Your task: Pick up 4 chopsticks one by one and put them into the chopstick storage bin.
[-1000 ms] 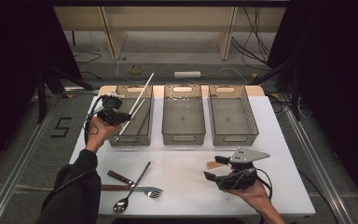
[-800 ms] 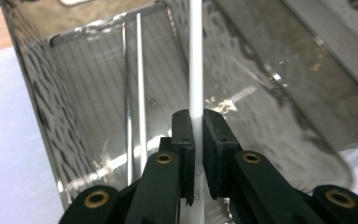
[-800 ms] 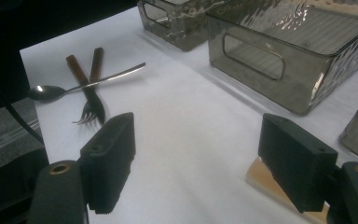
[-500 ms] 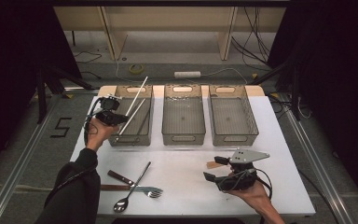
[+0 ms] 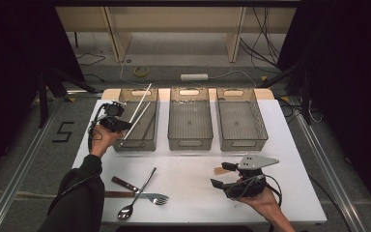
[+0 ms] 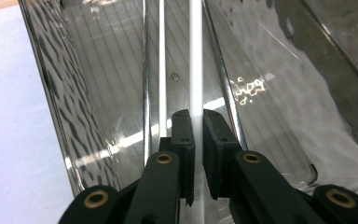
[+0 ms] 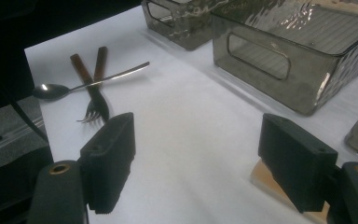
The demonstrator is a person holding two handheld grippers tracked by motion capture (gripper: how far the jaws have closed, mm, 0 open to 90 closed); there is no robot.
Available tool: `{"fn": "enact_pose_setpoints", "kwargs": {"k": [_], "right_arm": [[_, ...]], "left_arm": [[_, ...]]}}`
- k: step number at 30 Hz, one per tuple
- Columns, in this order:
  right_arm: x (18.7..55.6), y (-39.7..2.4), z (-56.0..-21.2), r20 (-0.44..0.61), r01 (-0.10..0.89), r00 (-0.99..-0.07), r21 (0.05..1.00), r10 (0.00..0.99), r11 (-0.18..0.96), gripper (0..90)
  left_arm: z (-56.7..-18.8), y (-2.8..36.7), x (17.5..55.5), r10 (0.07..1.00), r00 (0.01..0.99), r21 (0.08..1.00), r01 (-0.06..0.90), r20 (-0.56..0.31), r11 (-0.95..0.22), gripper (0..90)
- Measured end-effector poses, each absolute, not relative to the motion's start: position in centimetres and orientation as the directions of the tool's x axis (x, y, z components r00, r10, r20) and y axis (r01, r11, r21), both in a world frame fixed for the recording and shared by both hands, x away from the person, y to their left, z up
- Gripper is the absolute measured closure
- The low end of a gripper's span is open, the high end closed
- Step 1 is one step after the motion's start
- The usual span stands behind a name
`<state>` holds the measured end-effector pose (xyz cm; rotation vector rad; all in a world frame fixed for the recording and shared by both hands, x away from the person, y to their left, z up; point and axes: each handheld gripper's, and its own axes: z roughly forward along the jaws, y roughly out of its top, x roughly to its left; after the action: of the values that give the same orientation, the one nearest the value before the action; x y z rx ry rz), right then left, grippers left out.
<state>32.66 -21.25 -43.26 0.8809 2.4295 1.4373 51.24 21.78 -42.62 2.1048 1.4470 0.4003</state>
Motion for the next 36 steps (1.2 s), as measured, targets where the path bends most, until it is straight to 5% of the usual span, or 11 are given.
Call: {"fn": "enact_pose_setpoints", "kwargs": {"k": [22, 36], "right_arm": [[32.6, -21.2, -43.2, 0.137, 0.395, -0.811, 0.845, 0.568, 0.36, 28.4], [32.6, -21.2, -43.1, 0.134, 0.394, -0.809, 0.846, 0.572, 0.36, 28.3]], "left_arm": [[-42.3, 21.7, 50.3, 0.928, 0.363, 0.63, 0.741, -0.086, -0.232, 72.9], [-41.0, 21.0, 46.2, 0.898, 0.42, 0.639, 0.728, -0.13, -0.248, 42.5]]}}
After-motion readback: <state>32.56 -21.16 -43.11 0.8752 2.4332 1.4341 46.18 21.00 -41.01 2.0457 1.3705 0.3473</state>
